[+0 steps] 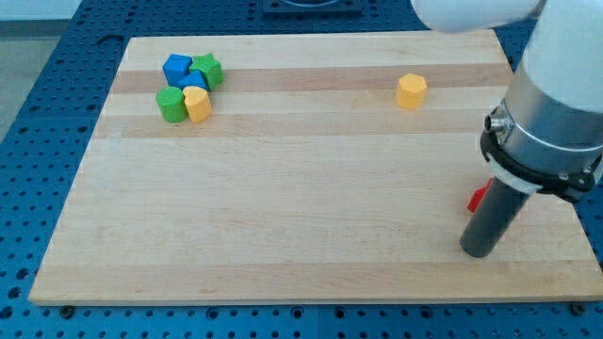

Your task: Separate red star from red circle

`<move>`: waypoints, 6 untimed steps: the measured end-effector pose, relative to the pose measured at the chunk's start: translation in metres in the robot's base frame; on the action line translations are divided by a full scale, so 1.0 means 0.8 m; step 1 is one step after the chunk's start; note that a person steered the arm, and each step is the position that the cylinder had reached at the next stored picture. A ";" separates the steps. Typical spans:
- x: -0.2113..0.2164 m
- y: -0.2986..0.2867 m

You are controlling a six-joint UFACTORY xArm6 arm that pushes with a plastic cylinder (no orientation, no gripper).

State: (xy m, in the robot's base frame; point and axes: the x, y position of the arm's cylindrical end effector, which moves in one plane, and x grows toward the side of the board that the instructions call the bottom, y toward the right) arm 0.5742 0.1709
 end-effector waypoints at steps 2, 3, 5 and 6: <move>-0.062 -0.031; -0.062 -0.041; -0.097 0.022; -0.097 0.023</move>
